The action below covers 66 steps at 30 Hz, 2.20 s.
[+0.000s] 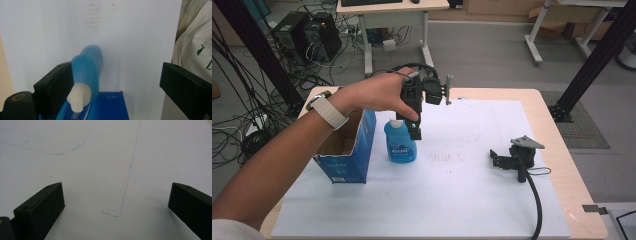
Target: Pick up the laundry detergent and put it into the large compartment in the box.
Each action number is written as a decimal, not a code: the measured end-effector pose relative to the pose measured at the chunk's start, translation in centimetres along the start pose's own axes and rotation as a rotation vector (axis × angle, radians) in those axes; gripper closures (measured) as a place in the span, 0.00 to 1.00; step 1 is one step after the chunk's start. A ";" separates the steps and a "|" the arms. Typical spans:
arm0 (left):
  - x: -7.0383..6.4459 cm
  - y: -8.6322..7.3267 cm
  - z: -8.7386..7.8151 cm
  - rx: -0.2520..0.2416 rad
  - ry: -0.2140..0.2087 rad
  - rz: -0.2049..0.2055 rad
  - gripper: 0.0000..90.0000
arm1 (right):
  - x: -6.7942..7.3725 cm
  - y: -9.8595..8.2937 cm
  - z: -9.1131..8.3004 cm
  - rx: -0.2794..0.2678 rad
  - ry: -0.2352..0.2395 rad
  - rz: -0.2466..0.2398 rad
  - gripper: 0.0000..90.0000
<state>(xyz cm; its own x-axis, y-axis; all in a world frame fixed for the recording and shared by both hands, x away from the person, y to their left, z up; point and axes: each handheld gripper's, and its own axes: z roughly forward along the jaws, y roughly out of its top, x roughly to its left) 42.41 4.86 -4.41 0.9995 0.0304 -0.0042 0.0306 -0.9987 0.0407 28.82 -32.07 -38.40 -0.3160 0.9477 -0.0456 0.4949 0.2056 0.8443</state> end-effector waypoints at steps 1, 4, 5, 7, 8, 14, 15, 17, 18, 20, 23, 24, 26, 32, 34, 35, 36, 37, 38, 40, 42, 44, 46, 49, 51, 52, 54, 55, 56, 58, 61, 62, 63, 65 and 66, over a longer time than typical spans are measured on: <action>0.0 0.0 0.0 0.000 0.000 0.000 0.14 | 0.0 0.0 0.0 0.000 0.000 0.000 0.00; 0.6 -0.8 0.6 0.000 0.004 -0.019 0.14 | 0.0 0.0 0.0 0.000 0.000 -0.001 0.00; 0.8 -0.9 0.8 0.004 0.006 -0.023 0.14 | 0.0 0.0 0.0 -0.001 0.000 -0.002 0.00; 1.2 -1.2 1.1 0.006 0.005 -0.031 0.14 | 0.0 0.0 0.0 0.000 0.000 -0.001 0.00; 1.3 -1.3 1.3 0.008 0.007 -0.034 0.14 | 0.0 0.0 0.0 -0.001 -0.001 -0.001 0.00; 2.0 -2.1 2.1 0.001 0.005 -0.037 0.14 | 0.0 0.0 0.0 -0.003 -0.001 -0.001 0.00; 2.3 -2.3 2.4 0.006 0.008 -0.037 0.14 | 0.0 0.0 0.0 -0.003 -0.001 -0.001 0.00; 2.6 -2.6 2.9 0.003 0.007 -0.040 0.14 | 0.0 0.0 0.0 -0.003 -0.001 -0.002 0.00; 2.7 -2.6 3.0 0.008 0.005 -0.042 0.14 | 0.0 0.0 0.0 -0.003 -0.001 -0.001 0.00; 3.0 -2.8 3.5 0.010 0.003 -0.038 0.14 | 0.0 0.0 0.0 -0.003 -0.001 -0.002 0.00; 3.3 -3.1 4.0 0.009 0.004 -0.039 0.14 | 0.0 0.0 0.0 -0.003 -0.001 -0.002 0.00; 3.5 -3.3 4.3 0.007 -0.003 -0.040 0.14 | 0.0 0.0 0.0 -0.003 -0.001 -0.001 0.00; 3.7 -3.2 4.7 0.016 -0.005 -0.035 0.14 | 0.0 0.0 0.0 -0.003 -0.001 -0.001 0.00; 4.3 -3.3 5.8 0.028 -0.016 -0.024 0.15 | 0.0 0.0 0.0 -0.003 -0.001 -0.001 0.00; 4.3 -3.2 6.1 0.031 -0.017 -0.017 0.16 | 0.0 0.0 0.0 -0.003 0.000 -0.001 0.00; 4.4 -3.2 6.2 0.028 -0.020 -0.016 0.17 | 0.0 0.0 0.0 -0.003 -0.001 -0.001 0.00; 4.4 -3.2 6.4 0.029 -0.022 -0.014 0.17 | 0.0 0.0 0.0 -0.004 -0.001 -0.002 0.00; 4.4 -3.2 6.5 0.028 -0.019 -0.012 0.17 | 0.0 0.0 0.0 -0.003 -0.001 0.000 0.00; 4.4 -3.2 6.6 0.029 -0.015 -0.012 0.17 | 0.0 0.0 0.0 -0.003 -0.001 -0.002 0.00; 4.5 -3.2 6.8 0.031 -0.013 -0.012 0.17 | 0.0 0.0 0.0 -0.003 -0.001 -0.001 0.00; 4.6 -3.3 7.1 0.032 -0.015 -0.012 0.17 | 0.0 0.0 0.0 -0.003 -0.001 -0.001 0.00; 4.6 -3.4 7.3 0.036 -0.010 -0.012 0.18 | 0.0 0.0 0.0 -0.003 -0.001 -0.001 0.00; 4.6 -3.3 7.6 0.046 -0.006 -0.018 0.18 | 0.0 0.0 0.0 -0.003 -0.001 -0.001 0.00; 4.6 -3.3 8.1 0.055 -0.002 -0.023 0.19 | 0.0 0.0 0.0 -0.003 -0.001 -0.001 0.00; 4.6 -3.3 8.3 0.052 0.000 -0.023 0.20 | 0.0 -0.1 0.0 -0.005 -0.001 -0.001 0.00; 4.6 -3.3 8.4 0.050 0.003 -0.022 0.21 | 0.0 -0.1 0.0 -0.005 -0.001 -0.001 0.00; 4.6 -3.2 8.5 0.052 0.001 -0.022 0.21 | 0.0 -0.1 0.0 -0.005 -0.001 -0.001 0.00; 4.5 -3.2 8.7 0.056 0.003 -0.020 0.21 | 0.0 -0.1 0.0 -0.005 -0.001 -0.001 0.00; 4.6 -3.1 8.8 0.060 0.002 -0.018 0.22 | 0.0 -0.1 0.0 -0.004 -0.001 0.000 0.00; 4.5 -3.0 9.0 0.064 0.004 -0.014 0.22 | 0.0 -0.1 0.0 -0.005 -0.001 -0.001 0.00; 4.6 -2.9 9.2 0.068 0.004 -0.011 0.24 | 0.0 -0.1 0.0 -0.005 -0.001 -0.001 0.00; 4.7 -2.9 9.3 0.066 -0.002 -0.013 0.25 | 0.0 -0.1 0.0 -0.005 -0.001 0.000 0.00; 4.7 -2.9 9.3 0.067 -0.006 -0.011 0.27 | 0.0 -0.1 0.0 -0.005 -0.001 0.000 0.00; 4.8 -2.9 9.4 0.062 -0.010 -0.010 0.31 | 0.0 -0.1 0.0 -0.005 -0.001 0.000 0.00; 4.8 -2.9 9.4 0.062 -0.010 -0.010 0.32 | 0.0 -0.1 0.0 -0.005 -0.001 0.000 0.00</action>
<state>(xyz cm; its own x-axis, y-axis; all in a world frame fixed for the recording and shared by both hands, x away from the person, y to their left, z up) 47.11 7.55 -13.92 0.9991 0.0407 -0.0140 0.0404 -0.9990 -0.0213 28.80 -32.06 -38.48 -0.3151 0.9480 -0.0459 0.4910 0.2042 0.8469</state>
